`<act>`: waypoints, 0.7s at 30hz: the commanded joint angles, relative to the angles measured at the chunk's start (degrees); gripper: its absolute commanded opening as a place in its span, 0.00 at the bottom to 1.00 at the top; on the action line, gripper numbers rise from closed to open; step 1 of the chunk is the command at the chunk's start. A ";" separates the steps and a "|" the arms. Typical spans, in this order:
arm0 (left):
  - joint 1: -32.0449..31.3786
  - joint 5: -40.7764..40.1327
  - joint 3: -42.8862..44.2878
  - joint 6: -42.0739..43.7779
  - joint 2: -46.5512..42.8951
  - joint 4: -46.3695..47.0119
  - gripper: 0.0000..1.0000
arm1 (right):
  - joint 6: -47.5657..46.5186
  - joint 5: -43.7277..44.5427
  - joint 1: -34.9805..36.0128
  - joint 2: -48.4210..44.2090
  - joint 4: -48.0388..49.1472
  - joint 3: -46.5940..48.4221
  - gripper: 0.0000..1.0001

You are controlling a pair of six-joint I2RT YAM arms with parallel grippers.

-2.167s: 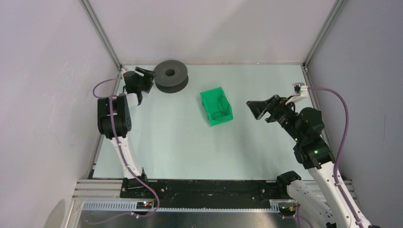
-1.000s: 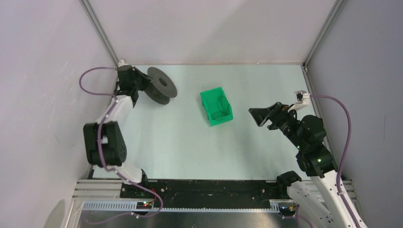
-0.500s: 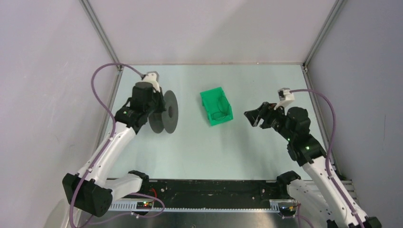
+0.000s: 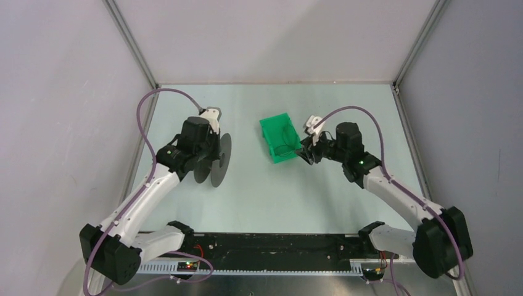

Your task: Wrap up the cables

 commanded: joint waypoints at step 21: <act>-0.59 10.93 -0.43 -0.86 -1.62 1.53 0.28 | -41.20 -7.66 7.13 29.10 -5.93 14.48 0.46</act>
